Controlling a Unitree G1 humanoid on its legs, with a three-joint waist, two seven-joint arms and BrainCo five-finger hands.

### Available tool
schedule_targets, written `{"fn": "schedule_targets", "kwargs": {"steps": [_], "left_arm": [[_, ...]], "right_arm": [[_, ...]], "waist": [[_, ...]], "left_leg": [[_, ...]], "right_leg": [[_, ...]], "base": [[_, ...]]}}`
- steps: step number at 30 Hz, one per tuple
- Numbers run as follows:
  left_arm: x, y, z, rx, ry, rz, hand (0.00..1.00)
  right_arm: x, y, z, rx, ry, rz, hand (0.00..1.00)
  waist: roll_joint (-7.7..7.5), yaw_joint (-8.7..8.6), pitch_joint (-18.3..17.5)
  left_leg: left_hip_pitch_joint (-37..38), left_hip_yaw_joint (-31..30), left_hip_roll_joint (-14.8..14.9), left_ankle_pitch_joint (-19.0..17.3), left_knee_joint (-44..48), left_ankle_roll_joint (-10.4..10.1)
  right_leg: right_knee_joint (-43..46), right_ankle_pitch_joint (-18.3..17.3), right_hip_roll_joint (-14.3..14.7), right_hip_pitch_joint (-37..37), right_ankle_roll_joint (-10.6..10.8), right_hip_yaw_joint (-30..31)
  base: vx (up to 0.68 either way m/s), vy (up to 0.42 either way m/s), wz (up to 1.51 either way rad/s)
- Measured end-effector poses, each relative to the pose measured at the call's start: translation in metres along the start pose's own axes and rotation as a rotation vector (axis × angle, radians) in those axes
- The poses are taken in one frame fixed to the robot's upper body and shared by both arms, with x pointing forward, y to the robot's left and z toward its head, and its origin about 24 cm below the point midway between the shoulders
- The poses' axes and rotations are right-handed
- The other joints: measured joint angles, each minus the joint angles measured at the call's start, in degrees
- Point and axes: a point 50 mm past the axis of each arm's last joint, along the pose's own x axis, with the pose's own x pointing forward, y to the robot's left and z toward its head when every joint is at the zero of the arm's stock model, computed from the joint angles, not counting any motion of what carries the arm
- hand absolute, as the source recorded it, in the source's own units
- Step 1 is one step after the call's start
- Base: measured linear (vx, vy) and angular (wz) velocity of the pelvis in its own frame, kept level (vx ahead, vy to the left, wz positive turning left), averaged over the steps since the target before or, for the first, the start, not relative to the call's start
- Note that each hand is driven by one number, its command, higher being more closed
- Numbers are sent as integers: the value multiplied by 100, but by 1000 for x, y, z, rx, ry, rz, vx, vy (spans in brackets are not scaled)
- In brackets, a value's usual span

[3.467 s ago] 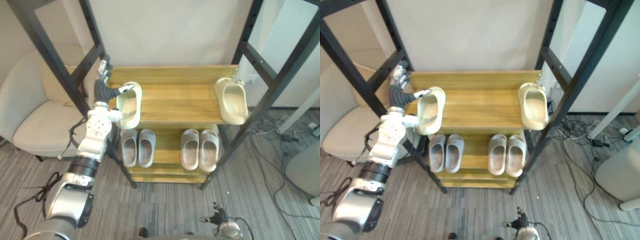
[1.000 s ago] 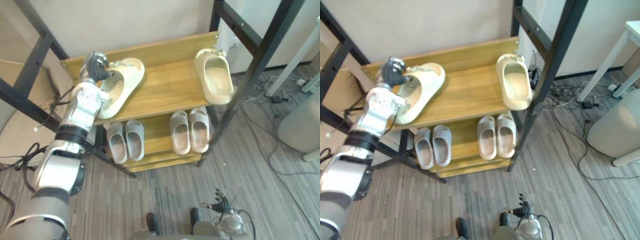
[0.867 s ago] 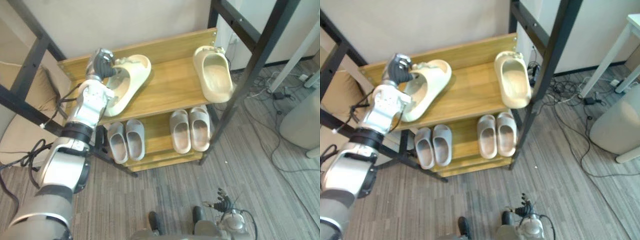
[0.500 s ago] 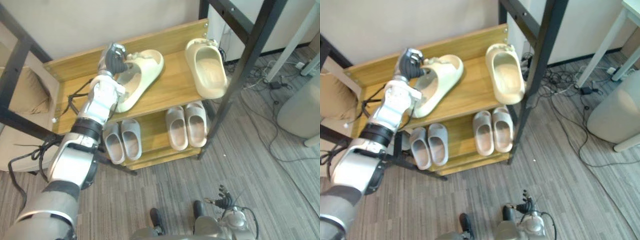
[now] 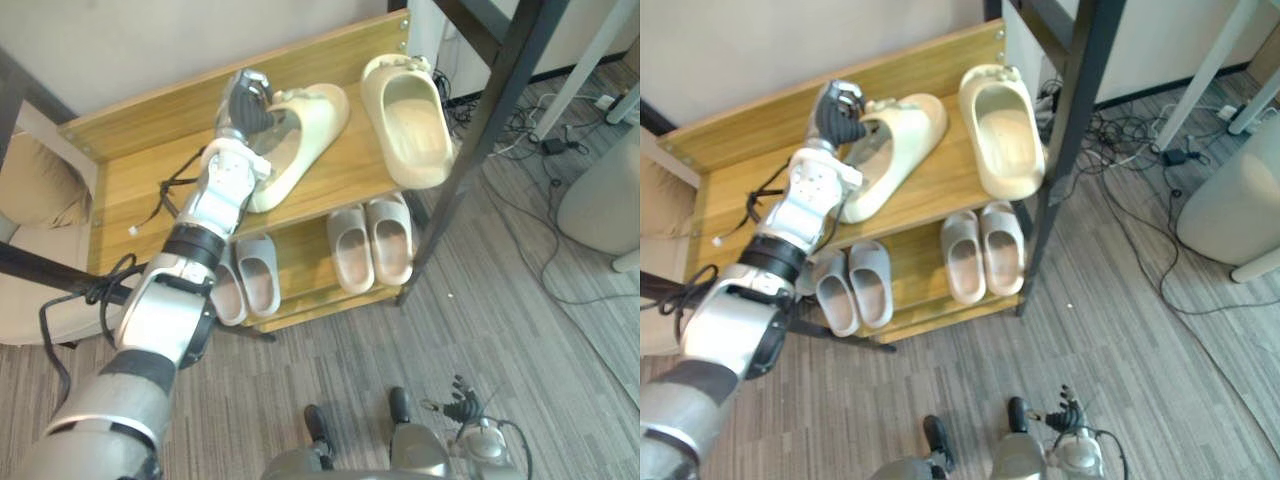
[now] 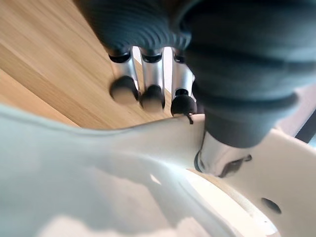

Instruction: Organize the slippers on the shoe rack

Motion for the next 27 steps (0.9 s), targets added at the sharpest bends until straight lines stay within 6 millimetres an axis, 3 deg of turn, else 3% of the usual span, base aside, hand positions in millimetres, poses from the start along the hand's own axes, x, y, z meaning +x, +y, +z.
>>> {"fn": "schedule_targets", "kwargs": {"steps": [6,27], "left_arm": [[-2,-11,4,-50,14,-5,0],[-1,-13,14,-132,-5,16,0]], "right_arm": [[0,0,-1,0,3,-10,0],[-3,-1,-13,-37,48,-3,0]], "waist": [[-29,-8,55],[-33,23,77]], "left_leg": [[102,-62,-3,0,3,2],[77,-376,-38,29,67,34]], "right_leg": [[-39,0,-19,145,0,-32],[-106,34,-30,347,-7,-395]], "base": [[-5,-2,5],[-8,0,7]]}}
